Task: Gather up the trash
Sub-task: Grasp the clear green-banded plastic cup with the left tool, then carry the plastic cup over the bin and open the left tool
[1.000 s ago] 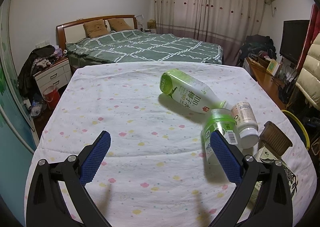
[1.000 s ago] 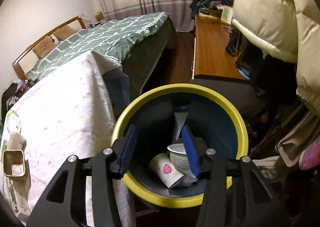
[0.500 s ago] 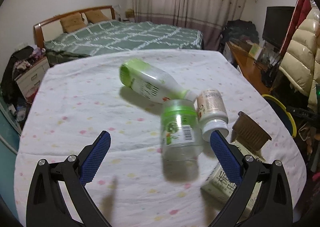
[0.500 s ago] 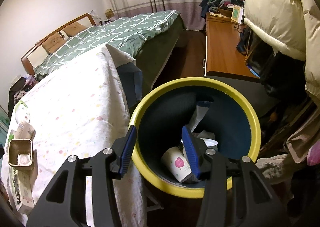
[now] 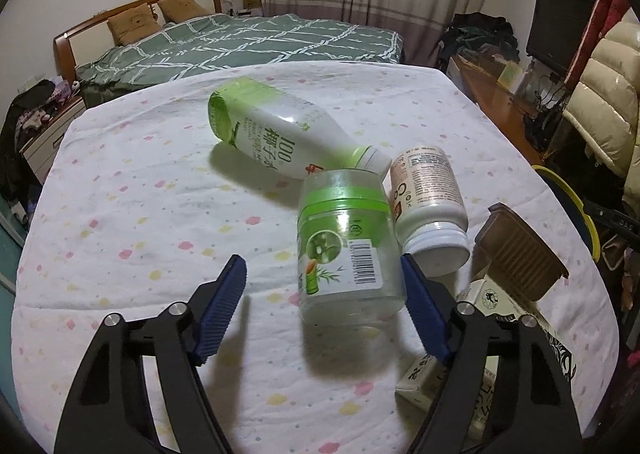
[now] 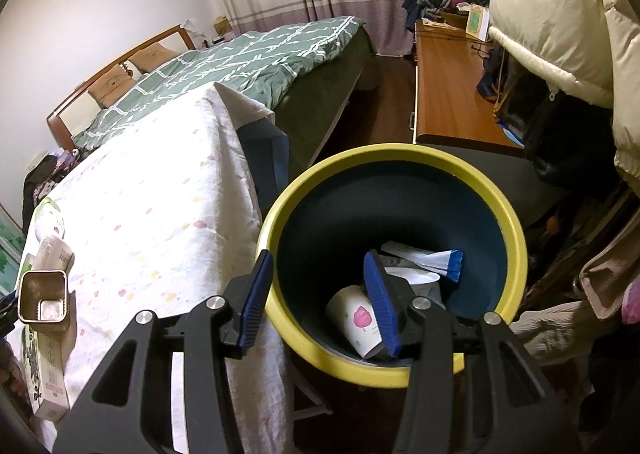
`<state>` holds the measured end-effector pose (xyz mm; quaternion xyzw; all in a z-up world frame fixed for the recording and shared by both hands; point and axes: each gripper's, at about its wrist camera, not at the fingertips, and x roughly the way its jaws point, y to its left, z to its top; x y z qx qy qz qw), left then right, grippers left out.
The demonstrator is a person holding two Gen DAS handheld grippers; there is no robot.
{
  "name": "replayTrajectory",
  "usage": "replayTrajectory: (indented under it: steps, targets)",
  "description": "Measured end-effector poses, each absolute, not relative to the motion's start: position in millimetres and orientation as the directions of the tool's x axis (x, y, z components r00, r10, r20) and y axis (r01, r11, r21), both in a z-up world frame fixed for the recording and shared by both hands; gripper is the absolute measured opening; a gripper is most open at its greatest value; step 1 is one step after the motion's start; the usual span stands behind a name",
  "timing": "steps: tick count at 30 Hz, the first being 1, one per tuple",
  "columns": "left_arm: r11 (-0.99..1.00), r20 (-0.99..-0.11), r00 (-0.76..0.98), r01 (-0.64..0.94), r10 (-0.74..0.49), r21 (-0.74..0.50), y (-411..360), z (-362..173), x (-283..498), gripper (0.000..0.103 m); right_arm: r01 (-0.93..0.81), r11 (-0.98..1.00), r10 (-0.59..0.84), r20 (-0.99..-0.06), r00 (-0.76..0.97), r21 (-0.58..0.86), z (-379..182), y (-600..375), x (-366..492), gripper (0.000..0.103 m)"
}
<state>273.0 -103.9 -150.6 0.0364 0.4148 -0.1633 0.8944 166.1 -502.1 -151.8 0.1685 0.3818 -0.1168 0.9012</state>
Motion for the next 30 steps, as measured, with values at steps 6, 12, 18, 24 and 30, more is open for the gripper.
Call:
replayTrajectory:
  steps: [6,12,18,24,30]
  targets:
    - [0.935,-0.741,0.605,0.345,-0.291,-0.085,-104,-150,272,0.056,0.316,0.924,-0.063,-0.728,0.683,0.217,-153,-493,167,0.045]
    - [0.935,-0.731,0.618,0.347,-0.29,-0.078,-100,-142,268,0.049,0.309,0.927,-0.061,-0.723,0.688,0.215,-149,-491,164,0.045]
    - [0.932,-0.703,0.644,0.356,-0.301,-0.072,-93,-122,262,0.049,0.307,0.927,-0.062,-0.719,0.692,0.216,-146,-492,161,0.045]
    - [0.931,-0.67,0.678,0.361,-0.302,-0.054,-92,-100,254,0.049,0.299,0.928,-0.051,-0.718,0.695,0.224,-146,-490,161,0.045]
    - [0.928,-0.655,0.693,0.37,-0.302,-0.036,-97,-88,247,0.049,0.294,0.928,-0.045,-0.712,0.7,0.23,-144,-490,157,0.045]
